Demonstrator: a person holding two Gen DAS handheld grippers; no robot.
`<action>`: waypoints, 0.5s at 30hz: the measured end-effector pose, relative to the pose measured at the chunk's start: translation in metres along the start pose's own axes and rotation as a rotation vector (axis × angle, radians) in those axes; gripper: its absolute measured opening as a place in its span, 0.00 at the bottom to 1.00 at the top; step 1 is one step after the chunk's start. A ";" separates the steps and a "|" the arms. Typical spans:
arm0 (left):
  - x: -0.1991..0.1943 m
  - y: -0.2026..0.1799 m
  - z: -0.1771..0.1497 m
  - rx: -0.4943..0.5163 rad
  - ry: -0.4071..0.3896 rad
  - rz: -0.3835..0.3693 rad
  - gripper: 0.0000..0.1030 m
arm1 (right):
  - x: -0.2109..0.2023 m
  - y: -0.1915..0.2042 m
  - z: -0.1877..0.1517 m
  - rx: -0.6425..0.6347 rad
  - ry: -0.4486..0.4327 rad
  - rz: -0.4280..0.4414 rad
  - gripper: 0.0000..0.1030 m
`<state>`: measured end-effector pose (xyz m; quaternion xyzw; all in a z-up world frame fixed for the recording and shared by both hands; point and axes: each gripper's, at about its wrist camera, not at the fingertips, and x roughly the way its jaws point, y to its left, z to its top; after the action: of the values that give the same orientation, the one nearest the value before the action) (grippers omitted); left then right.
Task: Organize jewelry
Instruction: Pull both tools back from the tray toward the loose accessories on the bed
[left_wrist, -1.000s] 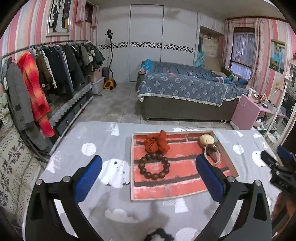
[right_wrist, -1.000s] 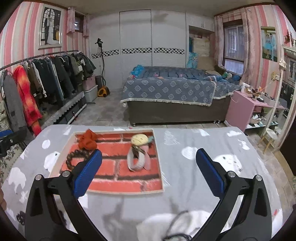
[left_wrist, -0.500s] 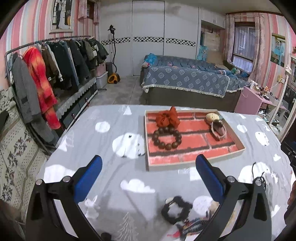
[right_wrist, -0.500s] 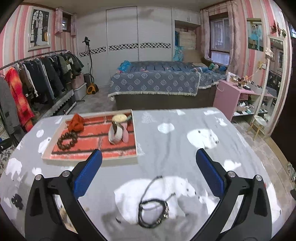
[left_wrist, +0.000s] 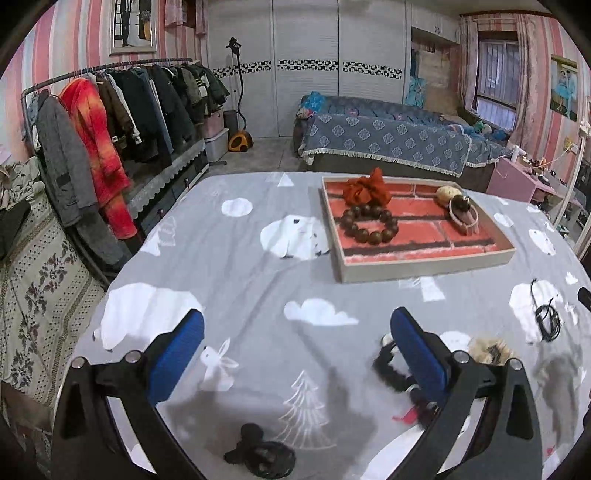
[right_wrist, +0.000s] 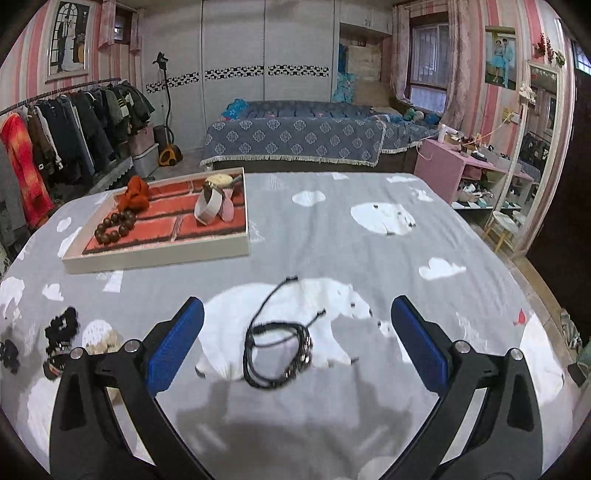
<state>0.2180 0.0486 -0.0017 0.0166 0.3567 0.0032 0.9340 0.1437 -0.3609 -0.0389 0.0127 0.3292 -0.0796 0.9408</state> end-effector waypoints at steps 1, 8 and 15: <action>0.000 0.002 -0.005 0.003 0.002 0.000 0.96 | -0.001 0.001 -0.004 -0.003 0.004 -0.004 0.96; -0.002 0.007 -0.030 0.019 0.021 -0.020 0.96 | -0.006 0.017 -0.024 -0.046 0.011 -0.025 0.96; 0.007 -0.006 -0.043 0.002 0.091 -0.081 0.96 | 0.004 0.018 -0.024 -0.073 0.021 -0.050 0.96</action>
<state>0.1946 0.0444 -0.0390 0.0032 0.3991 -0.0341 0.9163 0.1349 -0.3423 -0.0609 -0.0291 0.3418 -0.0910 0.9349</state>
